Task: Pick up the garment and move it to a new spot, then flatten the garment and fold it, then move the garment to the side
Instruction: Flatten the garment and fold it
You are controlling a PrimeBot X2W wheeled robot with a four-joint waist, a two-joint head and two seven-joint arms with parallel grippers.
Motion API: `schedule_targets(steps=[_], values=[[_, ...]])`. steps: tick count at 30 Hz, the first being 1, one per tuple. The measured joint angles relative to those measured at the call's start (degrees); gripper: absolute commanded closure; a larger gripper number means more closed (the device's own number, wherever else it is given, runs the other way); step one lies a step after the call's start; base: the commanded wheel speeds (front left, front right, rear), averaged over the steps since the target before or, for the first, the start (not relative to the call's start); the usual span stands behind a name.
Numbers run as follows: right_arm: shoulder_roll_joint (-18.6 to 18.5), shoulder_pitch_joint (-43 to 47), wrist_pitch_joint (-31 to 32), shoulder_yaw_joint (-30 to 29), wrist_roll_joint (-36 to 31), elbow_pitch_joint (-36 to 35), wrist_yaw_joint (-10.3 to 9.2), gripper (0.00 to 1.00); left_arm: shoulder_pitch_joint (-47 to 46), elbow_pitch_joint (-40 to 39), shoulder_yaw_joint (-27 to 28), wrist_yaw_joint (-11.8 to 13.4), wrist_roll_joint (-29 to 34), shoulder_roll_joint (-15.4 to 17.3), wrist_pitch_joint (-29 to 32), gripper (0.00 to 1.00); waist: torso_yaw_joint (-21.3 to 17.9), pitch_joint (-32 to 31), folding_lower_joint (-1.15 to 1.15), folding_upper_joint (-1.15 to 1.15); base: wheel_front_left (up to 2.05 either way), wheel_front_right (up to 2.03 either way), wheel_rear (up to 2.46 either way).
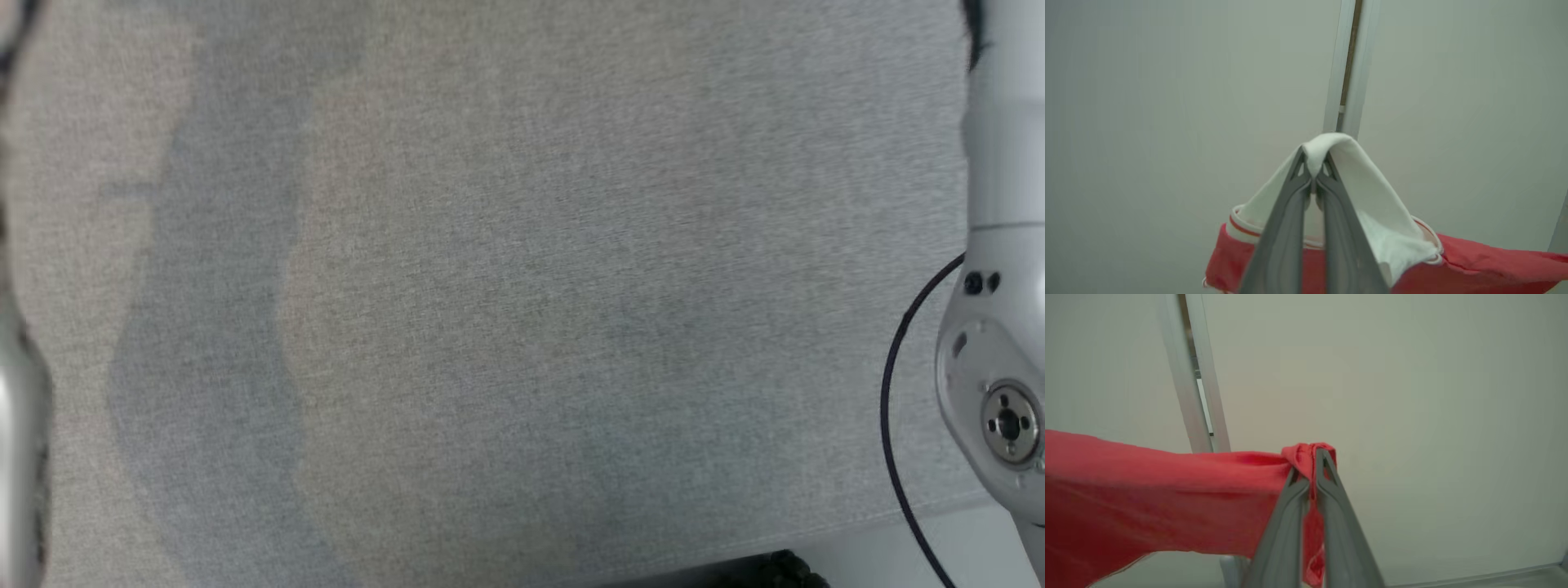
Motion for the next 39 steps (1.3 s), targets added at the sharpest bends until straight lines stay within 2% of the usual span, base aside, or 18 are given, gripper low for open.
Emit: schedule_targets(steps=[4,7,15,21,30,39], values=[[0.12,3.33,-1.78,0.99,-0.03,7.44,0.0,1.0,7.83,3.9,-0.35,-1.91,-1.29,-0.25,-3.61,1.0,1.34,3.44,0.0,0.0,0.0,0.0,0.0],[0.13,5.34,-1.93,1.11,0.48,9.0,0.0,1.0,12.62,4.34,0.04,-3.31,-2.57,-0.22,-5.65,1.0,2.32,5.17,0.0,0.0,0.0,0.0,0.0],[0.08,14.29,-2.16,1.86,3.18,3.13,0.0,1.0,25.31,-2.04,1.4,-5.46,-4.63,0.31,-8.01,1.0,3.79,4.59,-0.01,0.0,0.0,0.0,0.0],[0.12,22.58,-2.16,2.71,7.6,-1.75,0.01,1.0,36.61,-9.67,2.78,-5.48,-6.02,0.54,-8.54,1.0,3.52,0.6,-0.01,0.0,0.0,0.0,0.0],[0.09,39.57,-2.16,5.8,13.78,-10.68,0.01,1.0,57.51,-23.35,3.34,-3.76,-7.31,0.86,-8.64,1.0,3.09,-8.25,-0.02,0.0,0.0,0.0,0.0],[0.1,59.39,-1.96,7.9,18.95,-21.92,0.01,1.0,79.88,-36.04,4.1,1.1,-9.87,0.82,-8.49,1.0,2.85,-18.11,-0.02,0.0,0.0,0.0,0.0]])
